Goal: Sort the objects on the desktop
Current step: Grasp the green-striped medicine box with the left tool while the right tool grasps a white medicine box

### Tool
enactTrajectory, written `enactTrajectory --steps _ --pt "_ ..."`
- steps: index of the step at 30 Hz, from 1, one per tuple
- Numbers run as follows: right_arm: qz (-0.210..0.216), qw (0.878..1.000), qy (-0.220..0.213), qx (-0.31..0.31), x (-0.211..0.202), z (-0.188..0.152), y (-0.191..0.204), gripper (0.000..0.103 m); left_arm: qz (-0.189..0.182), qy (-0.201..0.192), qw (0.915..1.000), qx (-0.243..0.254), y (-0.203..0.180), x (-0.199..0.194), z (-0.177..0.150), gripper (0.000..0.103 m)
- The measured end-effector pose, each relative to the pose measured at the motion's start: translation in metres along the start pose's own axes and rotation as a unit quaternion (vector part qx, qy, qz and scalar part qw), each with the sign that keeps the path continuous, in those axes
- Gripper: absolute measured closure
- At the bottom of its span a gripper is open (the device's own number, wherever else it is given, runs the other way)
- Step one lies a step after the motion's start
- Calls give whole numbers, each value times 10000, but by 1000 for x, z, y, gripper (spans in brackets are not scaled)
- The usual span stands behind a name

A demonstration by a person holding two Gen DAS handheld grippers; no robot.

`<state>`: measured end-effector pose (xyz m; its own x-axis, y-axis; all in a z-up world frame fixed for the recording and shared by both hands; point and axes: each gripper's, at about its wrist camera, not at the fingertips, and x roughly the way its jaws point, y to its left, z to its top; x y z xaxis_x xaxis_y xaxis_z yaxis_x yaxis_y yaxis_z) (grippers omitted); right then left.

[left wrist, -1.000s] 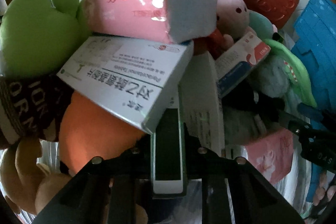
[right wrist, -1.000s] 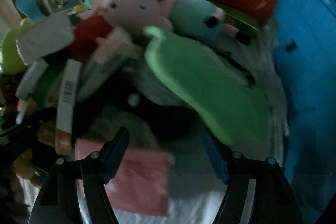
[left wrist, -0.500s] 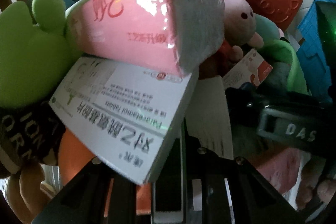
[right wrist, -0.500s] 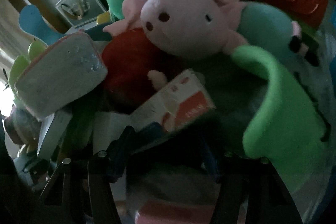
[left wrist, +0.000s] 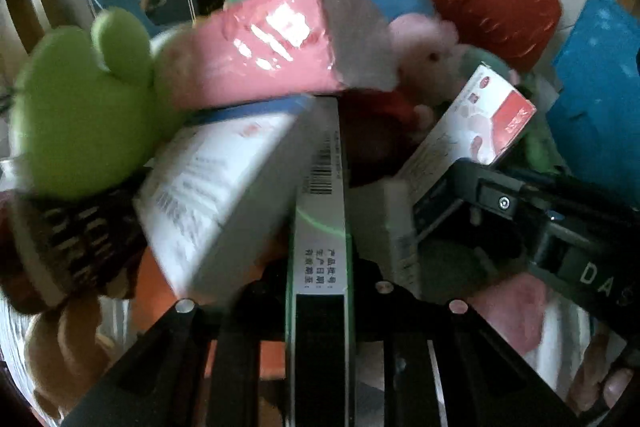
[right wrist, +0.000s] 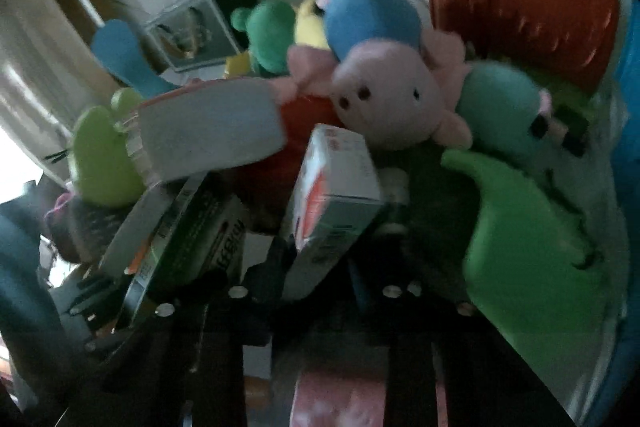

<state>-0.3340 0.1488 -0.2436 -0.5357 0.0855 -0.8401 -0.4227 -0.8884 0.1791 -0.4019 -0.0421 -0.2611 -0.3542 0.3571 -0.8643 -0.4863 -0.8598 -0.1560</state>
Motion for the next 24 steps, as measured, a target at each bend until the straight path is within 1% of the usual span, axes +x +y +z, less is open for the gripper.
enactTrajectory --steps 3,6,7,9,10,12,14,16,20,22,24 --pt "-110 9995 -204 -194 -29 -6 9 80 -28 -272 9996 53 -3 -32 -8 85" --pt "-187 9985 -390 -344 -52 -12 22 80 -26 -516 9986 73 -6 -60 -17 85" --pt "-214 9980 -453 -378 -59 -16 21 80 -16 -562 9984 84 -8 -62 -15 85" --pt "-302 9966 -607 -461 -74 -18 29 80 8 -711 9974 116 -5 -85 -22 85" --pt "-349 9958 -677 -509 -82 -21 34 80 15 -779 9969 131 -6 -89 -19 85" --pt "-437 9937 -827 -612 -104 -28 45 80 49 -991 9949 186 -15 -111 -28 85" --pt "-498 9915 -989 -686 -123 -34 55 80 58 -1141 9932 237 -24 -118 -24 85" --pt "-548 9894 -1130 -737 -139 -37 64 80 50 -1270 9915 274 -26 -130 -29 85" --pt "-732 9821 -1519 -836 -176 -50 83 80 110 -1626 9859 377 -27 -167 -43 85" --pt "-850 9777 -1717 -858 -195 -58 92 80 90 -1791 9827 457 -28 -184 -51 85" --pt "-1007 9726 -1913 -853 -213 -66 100 80 -17 -1957 9792 532 -29 -198 -56 85"
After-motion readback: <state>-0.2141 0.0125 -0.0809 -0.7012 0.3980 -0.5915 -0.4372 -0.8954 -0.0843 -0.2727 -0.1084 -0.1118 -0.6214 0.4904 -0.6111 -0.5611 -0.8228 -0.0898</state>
